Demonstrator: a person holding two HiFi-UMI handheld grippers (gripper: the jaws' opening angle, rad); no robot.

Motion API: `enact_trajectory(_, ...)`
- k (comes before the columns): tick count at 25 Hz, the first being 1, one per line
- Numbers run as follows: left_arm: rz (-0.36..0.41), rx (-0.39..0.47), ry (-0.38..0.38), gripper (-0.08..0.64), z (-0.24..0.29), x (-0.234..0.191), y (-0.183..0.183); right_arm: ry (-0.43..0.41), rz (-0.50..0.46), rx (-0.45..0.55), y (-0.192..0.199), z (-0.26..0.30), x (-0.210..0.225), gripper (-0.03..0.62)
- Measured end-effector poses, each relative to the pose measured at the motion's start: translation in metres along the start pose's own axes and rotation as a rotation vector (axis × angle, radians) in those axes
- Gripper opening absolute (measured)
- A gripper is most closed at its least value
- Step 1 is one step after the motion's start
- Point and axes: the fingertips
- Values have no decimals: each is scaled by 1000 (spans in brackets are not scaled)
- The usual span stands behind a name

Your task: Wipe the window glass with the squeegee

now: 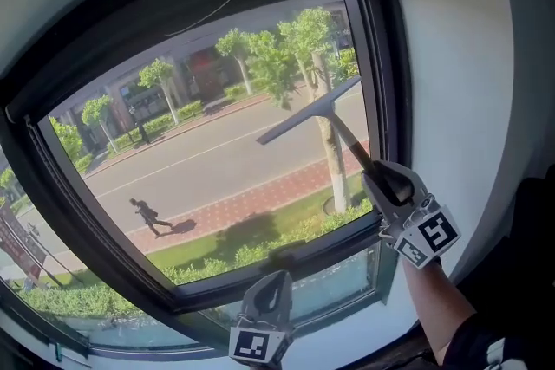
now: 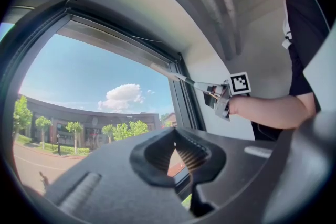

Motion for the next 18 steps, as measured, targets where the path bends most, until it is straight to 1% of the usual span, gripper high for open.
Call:
enact_trajectory(4,-5,4,-19,3,12,0,5,1,-4,51,-13,24,12,100)
enact_trajectory(8,-6,3,-9,3,17,-7,-3,9,-2,85,-27,50,13,100)
enact_trajectory(11,10,7,13,3,23,-17,-16,35,6,112,-38,69,20,100)
enact_trajectory(18,58,69,97,3,39,-26,-56,66,18,180,-82,111,31,100)
Point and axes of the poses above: the fingertips, and each gripper's own axes: z forward along the fingers, x to its right, y out of its underside, and after that the axes turned 11 degrees about y, right-handed
